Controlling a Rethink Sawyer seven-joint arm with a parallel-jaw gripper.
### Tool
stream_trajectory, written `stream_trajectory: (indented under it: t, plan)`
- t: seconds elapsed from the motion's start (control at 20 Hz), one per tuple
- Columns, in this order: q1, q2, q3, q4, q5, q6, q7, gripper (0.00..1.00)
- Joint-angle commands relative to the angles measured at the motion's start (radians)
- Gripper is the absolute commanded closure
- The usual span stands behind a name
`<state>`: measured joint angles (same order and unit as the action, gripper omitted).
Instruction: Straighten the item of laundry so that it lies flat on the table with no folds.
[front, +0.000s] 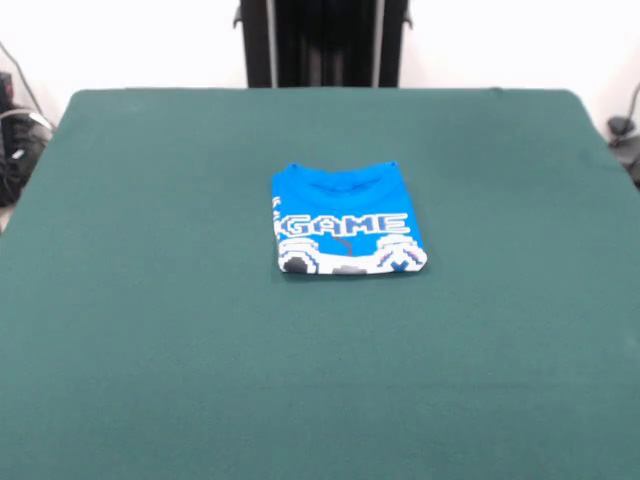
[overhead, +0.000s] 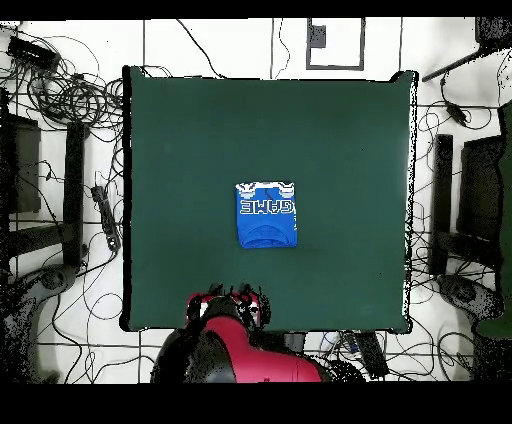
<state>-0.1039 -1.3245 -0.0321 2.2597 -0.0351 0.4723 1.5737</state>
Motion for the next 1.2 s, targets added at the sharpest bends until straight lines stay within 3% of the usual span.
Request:
stream_trajectory:
  t: [0.05, 0.4, 0.75, 1.2]
  plan:
    - [0.008, 0.153, 0.003, 0.114, -0.013, -0.066, 0.204, 0.0]
    - [0.004, 0.264, 0.007, 0.125, -0.025, -0.198, 0.213, 0.0]
    - [-0.029, 0.468, 0.028, 0.127, -0.029, -0.414, 0.22, 0.0]
    - [-0.041, 0.616, 0.003, 0.092, -0.062, -0.544, 0.196, 0.0]
